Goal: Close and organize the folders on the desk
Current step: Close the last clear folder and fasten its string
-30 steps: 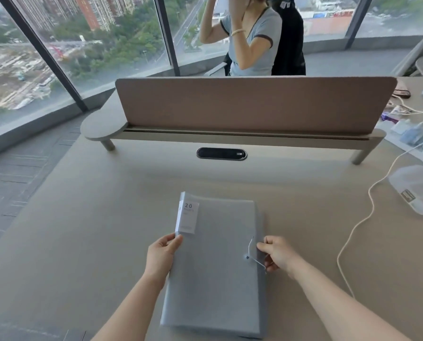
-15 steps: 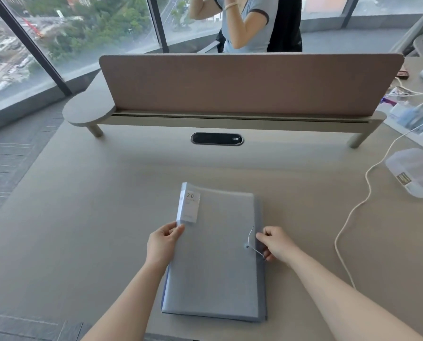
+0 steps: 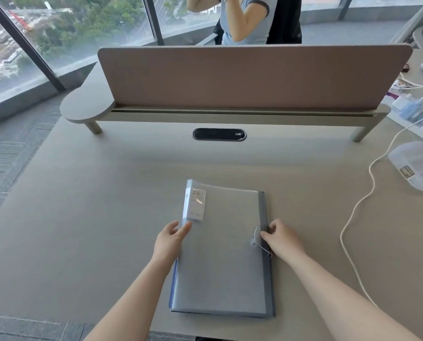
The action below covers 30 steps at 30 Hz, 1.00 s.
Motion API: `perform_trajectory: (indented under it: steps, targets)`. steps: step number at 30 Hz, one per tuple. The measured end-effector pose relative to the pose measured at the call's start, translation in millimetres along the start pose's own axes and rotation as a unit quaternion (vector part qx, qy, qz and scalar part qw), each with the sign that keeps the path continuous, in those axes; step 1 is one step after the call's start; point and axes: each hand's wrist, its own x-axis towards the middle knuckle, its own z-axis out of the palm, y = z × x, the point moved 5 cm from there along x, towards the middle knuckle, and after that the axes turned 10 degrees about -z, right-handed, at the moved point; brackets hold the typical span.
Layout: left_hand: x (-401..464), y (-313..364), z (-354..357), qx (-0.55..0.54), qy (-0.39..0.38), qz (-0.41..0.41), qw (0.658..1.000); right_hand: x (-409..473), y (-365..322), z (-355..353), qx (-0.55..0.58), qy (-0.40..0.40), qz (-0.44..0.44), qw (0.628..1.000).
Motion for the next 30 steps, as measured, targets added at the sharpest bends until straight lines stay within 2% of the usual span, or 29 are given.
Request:
perform_trajectory:
  steps: [4,11,17,30]
  targets:
    - [-1,2,2,0.019,-0.027,-0.002,0.999,3,-3,-1,-0.002,0.010,0.031,0.999]
    - [-2,6,2,-0.020,-0.058,-0.003,0.998,12,8,10,0.171,-0.007,0.122,0.978]
    - [2,6,3,-0.041,-0.061,-0.020,0.997,14,16,15,0.243,0.013,0.188,0.952]
    - [34,44,11,-0.056,-0.058,-0.007,0.997,39,0,0,0.313,0.053,0.146,0.937]
